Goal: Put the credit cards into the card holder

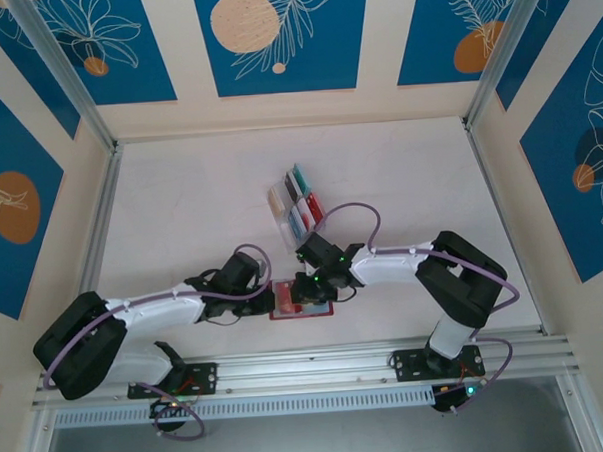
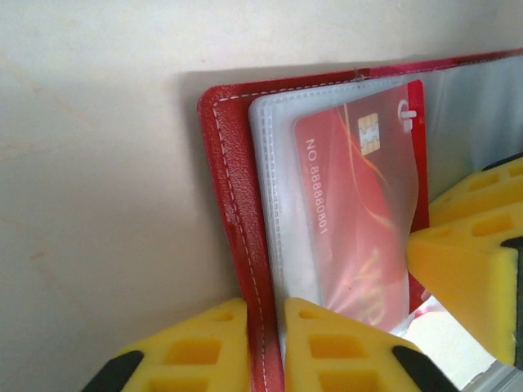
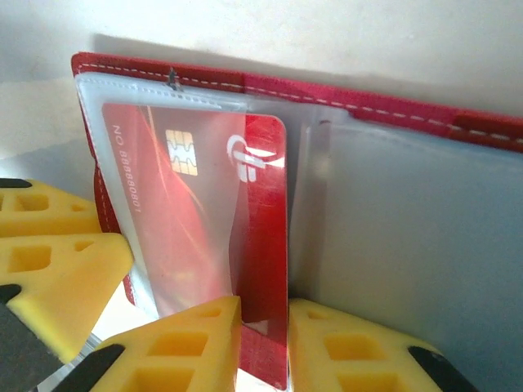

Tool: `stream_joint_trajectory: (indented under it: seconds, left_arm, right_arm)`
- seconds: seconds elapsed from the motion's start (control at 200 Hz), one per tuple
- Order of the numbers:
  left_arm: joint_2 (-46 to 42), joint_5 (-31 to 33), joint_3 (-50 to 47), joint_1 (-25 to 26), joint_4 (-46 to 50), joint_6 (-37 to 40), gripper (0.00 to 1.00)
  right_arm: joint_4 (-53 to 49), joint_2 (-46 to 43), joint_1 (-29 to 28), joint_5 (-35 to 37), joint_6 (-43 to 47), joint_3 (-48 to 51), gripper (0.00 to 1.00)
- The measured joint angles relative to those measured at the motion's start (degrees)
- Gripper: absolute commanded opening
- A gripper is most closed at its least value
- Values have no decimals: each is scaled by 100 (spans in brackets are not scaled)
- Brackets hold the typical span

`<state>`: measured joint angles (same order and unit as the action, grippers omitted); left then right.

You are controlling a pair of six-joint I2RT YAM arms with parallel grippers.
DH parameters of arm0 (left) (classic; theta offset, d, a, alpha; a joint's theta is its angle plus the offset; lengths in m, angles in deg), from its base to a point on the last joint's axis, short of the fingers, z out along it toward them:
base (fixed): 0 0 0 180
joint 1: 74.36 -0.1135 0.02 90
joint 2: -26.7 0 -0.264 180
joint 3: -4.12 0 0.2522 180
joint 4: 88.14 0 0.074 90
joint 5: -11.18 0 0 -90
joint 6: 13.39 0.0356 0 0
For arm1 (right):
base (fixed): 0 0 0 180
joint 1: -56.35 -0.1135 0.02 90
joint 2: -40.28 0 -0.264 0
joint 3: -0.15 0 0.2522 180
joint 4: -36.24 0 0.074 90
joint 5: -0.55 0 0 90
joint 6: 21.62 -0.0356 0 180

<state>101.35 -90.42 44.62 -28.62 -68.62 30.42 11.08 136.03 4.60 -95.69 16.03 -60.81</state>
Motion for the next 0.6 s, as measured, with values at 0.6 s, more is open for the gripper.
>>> stream_joint_trajectory:
  seconds: [0.6]
  left_arm:
    - [820,-385,181,-96,-922,-2,3]
  right_arm:
    - [-1143,142,-26,262,205,-540,27]
